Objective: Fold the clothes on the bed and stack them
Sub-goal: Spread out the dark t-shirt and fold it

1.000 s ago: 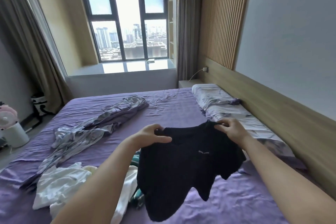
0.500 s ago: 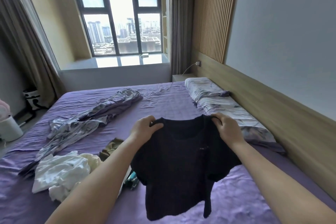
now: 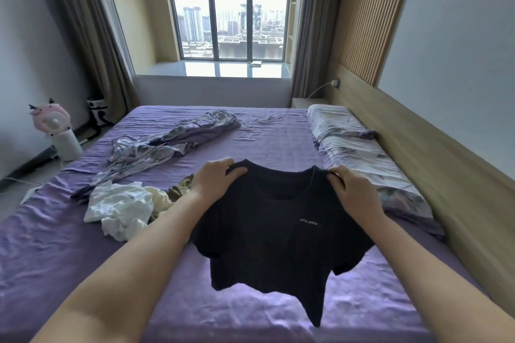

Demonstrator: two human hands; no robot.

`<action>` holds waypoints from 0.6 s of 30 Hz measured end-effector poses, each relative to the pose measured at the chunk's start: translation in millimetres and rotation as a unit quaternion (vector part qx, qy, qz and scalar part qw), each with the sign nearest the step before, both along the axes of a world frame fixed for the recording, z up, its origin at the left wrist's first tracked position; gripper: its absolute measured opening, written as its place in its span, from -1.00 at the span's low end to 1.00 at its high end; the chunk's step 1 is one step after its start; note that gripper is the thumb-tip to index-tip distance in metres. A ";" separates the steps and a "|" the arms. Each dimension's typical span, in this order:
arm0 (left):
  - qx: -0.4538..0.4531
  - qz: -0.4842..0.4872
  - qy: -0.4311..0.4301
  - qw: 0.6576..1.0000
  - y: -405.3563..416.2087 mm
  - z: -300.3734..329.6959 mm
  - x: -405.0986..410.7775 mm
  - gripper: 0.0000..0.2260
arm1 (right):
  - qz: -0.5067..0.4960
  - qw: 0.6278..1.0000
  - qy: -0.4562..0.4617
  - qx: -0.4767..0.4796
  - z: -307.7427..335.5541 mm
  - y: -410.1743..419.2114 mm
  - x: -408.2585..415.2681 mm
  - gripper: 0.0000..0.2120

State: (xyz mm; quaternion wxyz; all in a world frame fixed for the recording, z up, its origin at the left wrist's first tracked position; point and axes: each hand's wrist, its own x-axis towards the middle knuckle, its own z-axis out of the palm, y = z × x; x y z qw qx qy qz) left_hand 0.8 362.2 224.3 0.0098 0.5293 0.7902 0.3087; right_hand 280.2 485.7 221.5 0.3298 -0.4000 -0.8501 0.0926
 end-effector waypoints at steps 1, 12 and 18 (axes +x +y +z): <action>0.001 -0.002 0.003 1.000 -4.5 -0.2 3.6 -0.64 | 0.003 1.000 0.002 0.002 -1.7 -2.1 3.2 -0.81; -0.063 -0.033 0.083 0.994 -23.1 0.3 -8.5 -0.60 | 0.047 0.993 -0.086 0.072 -9.3 15.2 11.7 -0.76; -0.192 -0.016 0.131 0.972 19.2 -62.3 -41.9 -0.61 | 0.065 0.985 -0.158 -0.012 -64.8 57.0 -20.0 -0.75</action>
